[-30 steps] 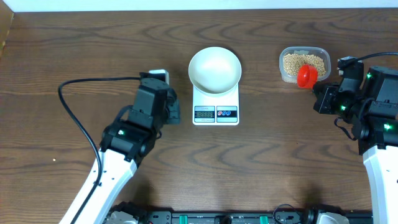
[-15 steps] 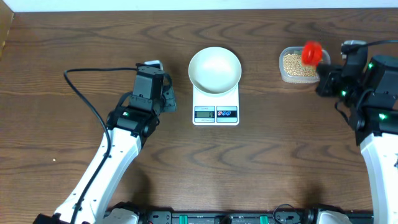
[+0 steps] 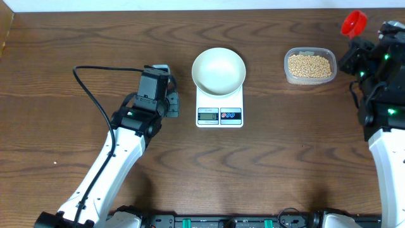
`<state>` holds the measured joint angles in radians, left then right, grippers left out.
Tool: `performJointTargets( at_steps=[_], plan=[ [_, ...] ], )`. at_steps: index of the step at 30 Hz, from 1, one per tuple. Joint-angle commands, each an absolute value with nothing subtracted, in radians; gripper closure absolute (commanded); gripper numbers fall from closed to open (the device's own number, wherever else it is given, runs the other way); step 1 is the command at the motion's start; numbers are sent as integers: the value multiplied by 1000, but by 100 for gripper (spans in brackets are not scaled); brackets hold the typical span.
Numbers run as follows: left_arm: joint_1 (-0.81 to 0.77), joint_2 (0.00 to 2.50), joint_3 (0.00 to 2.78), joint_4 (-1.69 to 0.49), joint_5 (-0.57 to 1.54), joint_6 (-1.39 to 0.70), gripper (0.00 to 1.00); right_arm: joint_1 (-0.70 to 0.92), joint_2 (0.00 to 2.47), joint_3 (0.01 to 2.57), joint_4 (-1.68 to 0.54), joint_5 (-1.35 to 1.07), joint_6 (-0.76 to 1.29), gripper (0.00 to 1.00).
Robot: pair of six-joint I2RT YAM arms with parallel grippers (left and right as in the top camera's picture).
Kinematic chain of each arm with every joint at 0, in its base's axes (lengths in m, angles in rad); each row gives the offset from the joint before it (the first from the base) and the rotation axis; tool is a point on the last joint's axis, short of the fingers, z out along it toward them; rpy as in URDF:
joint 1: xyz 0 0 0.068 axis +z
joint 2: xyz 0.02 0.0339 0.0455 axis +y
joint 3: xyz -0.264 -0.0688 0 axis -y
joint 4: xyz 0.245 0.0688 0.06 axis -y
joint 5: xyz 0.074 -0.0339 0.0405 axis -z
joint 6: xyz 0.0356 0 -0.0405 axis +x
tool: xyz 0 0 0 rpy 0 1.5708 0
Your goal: Scoop item into bowl and weigh 50g on scale
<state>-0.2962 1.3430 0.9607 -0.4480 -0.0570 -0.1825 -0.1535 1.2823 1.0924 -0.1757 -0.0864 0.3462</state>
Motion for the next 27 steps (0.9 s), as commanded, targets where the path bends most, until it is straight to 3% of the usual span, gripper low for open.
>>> performJointTargets(
  at_steps=[1,8,17,18,19,21,22,27],
  plan=[
    [-294,1351,964,-464,-26,-167,93,-159,1294,1222,-253,3,300,98],
    [-294,1351,964,-493,73,-75,93,-158,1343,1384,-413,17,231,99],
    [-294,1351,964,-546,266,85,92,-155,1367,1399,-506,16,226,99],
    [-294,1351,964,-562,266,85,87,-155,1369,1399,-513,16,226,99],
    [-294,1351,964,-577,266,85,74,-155,1370,1399,-519,16,223,99],
    [-294,1351,964,-590,266,86,20,-155,1371,1399,-532,16,223,99],
    [-294,1351,964,-591,266,86,4,-155,1371,1399,-536,16,223,99],
    [-294,1351,964,-595,266,86,4,-155,1371,1399,-543,15,223,99]
  ],
)
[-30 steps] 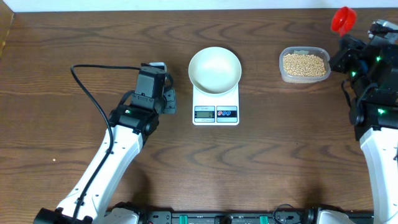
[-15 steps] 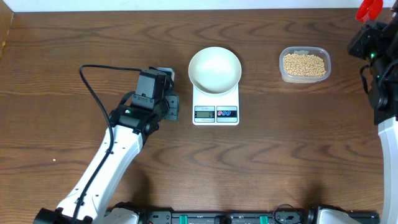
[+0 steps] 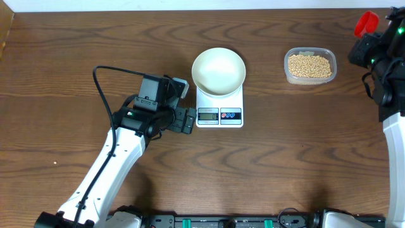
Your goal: Scoop item into bowl and weigh 50g on scale
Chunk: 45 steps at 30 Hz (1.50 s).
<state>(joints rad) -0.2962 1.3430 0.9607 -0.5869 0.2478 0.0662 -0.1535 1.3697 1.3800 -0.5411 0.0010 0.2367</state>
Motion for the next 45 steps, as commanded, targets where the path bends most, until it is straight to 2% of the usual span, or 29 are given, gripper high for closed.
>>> performJointTargets(
  at_steps=[1,10,30,38,45],
  plan=[
    [-294,1351,964,-605,266,86,4,-155,1371,1399,-544,14,223,99],
    [-294,1351,964,-624,266,85,4,-155,1375,1399,-569,-14,223,99],
    [-294,1284,965,-509,276,86,4,-155,1375,1399,-576,-33,223,99],
    [-359,1101,964,-496,276,216,3,-155,1375,1399,-581,-33,221,99],
    [-446,1139,942,-610,276,297,3,-155,1375,1399,-603,-33,200,99]
  ],
)
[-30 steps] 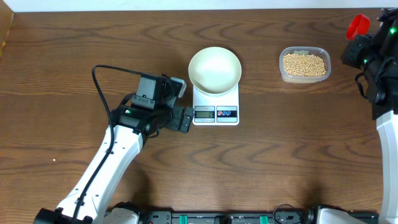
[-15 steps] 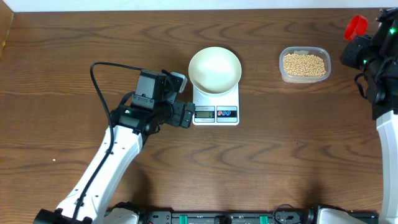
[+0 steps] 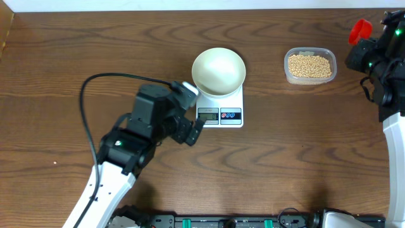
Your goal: Scoop item into bowl and weigh 50g on scale
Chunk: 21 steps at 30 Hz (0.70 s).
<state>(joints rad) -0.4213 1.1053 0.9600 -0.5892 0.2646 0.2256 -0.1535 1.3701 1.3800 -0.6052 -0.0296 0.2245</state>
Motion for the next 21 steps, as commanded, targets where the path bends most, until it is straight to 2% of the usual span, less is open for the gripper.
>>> performJointTargets(
  at_steps=[1,14,21],
  plan=[
    [-451,1152,939,-617,276,308,3,-155,1375,1399,-601,-33,200,99],
    [-450,1412,936,-640,277,313,3,-155,1375,1399,-603,-33,200,99],
    [-450,1465,936,-646,282,268,3,-155,1375,1399,-603,-32,200,99]
  ],
)
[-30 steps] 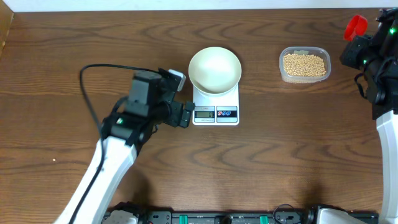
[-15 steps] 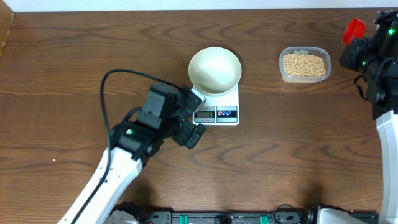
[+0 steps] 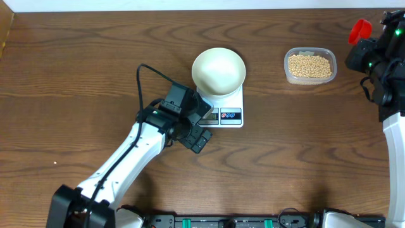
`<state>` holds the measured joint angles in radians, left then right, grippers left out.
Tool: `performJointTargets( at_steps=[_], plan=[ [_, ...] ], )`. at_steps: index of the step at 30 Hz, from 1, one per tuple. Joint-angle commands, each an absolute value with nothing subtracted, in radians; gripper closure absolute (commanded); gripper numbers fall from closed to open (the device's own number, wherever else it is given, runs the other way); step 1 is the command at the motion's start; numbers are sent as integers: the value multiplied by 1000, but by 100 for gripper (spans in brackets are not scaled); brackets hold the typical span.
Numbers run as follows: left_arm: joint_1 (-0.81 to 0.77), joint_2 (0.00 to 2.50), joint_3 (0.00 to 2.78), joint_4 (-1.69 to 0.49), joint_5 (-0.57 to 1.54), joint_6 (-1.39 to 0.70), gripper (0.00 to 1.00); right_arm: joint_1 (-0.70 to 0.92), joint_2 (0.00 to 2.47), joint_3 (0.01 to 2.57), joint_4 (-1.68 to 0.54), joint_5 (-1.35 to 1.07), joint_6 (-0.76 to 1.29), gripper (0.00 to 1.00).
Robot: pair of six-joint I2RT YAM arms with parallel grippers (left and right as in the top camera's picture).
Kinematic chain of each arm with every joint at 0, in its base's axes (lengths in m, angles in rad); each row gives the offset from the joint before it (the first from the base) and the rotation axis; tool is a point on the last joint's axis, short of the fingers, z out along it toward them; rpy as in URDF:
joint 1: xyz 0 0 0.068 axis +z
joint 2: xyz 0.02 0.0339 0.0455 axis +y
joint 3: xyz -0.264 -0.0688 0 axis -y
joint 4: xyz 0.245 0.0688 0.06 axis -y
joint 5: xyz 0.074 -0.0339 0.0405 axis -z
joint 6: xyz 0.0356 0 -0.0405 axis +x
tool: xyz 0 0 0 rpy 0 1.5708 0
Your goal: Scoop item into bowl and weigh 50g on scale
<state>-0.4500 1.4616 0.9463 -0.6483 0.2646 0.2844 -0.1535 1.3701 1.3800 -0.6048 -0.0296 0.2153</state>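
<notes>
A cream bowl [image 3: 218, 71] stands empty on the white scale [image 3: 231, 101], whose display [image 3: 208, 116] faces the near edge. A clear tub of soybeans [image 3: 309, 65] sits to the right of the scale. My left gripper [image 3: 203, 123] is open at the scale's front-left corner, over the display, with one dark finger [image 3: 201, 140] just off the scale's near edge. At the far right my right gripper [image 3: 367, 43] is shut on a red scoop [image 3: 361, 28], held up beyond the tub.
The wooden table [image 3: 304, 158] carries only the scale, bowl and tub. The left arm's black cable [image 3: 150, 79] loops over the table left of the bowl. The right arm's body [image 3: 392, 101] stands along the right edge.
My left arm has swung right, bringing its gripper from just left of the scale's front corner to over the display. The right arm, scoop, bowl and tub have not moved.
My left gripper started well left of the scale, then stood open against its left side, then at its front-left corner, and now over the display. The right gripper kept the red scoop throughout, shifting slightly further right of the tub early on.
</notes>
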Motion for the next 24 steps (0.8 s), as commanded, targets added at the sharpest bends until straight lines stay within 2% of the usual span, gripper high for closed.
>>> performJointTargets(
  at_steps=[1,13,24],
  plan=[
    [-450,1460,936,-635,285,269,3,-156,1375,1399,-603,-32,200,99],
    [-450,1279,844,-501,284,388,3,-156,1375,1399,-604,-32,200,99],
    [-448,1019,552,-232,232,213,3,-155,1375,1399,-607,-32,200,99]
  ],
)
